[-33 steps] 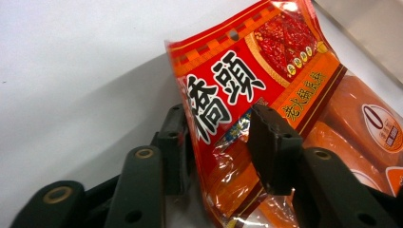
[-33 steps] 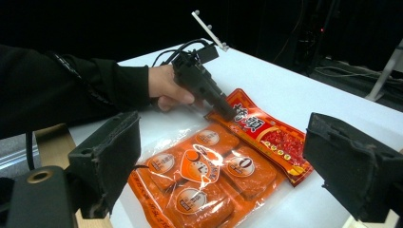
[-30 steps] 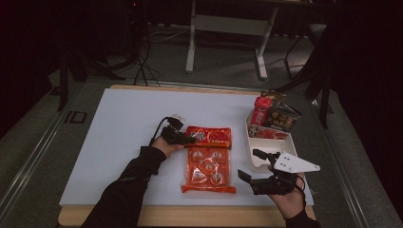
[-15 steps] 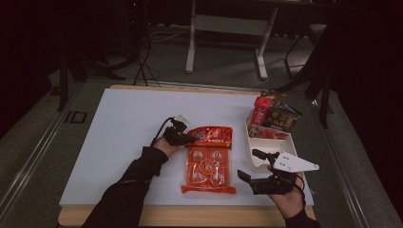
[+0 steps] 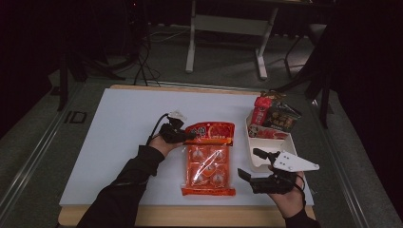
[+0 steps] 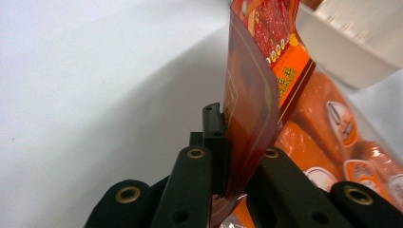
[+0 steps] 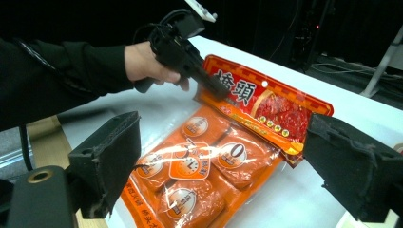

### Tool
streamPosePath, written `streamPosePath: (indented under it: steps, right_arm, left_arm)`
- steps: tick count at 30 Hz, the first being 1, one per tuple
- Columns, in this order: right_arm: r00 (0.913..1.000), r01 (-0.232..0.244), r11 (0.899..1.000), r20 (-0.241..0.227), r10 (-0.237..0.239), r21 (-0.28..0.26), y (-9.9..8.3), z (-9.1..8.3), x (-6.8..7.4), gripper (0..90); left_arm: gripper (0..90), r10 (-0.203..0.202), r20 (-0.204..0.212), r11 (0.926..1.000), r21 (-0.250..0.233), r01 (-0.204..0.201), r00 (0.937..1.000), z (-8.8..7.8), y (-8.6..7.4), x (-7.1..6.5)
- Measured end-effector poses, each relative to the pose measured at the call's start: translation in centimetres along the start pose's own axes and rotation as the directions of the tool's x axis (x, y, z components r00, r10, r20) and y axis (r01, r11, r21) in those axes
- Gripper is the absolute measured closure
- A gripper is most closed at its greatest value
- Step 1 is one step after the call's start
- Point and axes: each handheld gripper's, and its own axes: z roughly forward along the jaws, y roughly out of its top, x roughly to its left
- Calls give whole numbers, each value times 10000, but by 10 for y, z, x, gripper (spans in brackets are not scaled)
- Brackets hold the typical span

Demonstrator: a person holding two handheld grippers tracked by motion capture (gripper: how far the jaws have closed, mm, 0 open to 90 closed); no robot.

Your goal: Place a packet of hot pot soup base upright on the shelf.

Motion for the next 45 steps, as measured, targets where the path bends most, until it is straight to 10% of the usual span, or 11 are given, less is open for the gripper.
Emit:
streamPosePath:
  steps: [21,36,45]
  right_arm:
    - [9987,-88,10000,497,89,-25,2,-5,-6,129]
    - [9932,121,9988,1159,-65,-478,11,-20,-14,102]
    - [9984,-128,9992,548,149,-374,19,-4,-27,100]
  left_arm:
    - [894,1033,682,9911,-916,-969,9923,-46,21,-30]
    - [894,2078,1420,9682,-1709,-1828,9678,-68,21,-60]
    - [894,2456,1667,9556,-2070,-2096,9549,-78,14,-72]
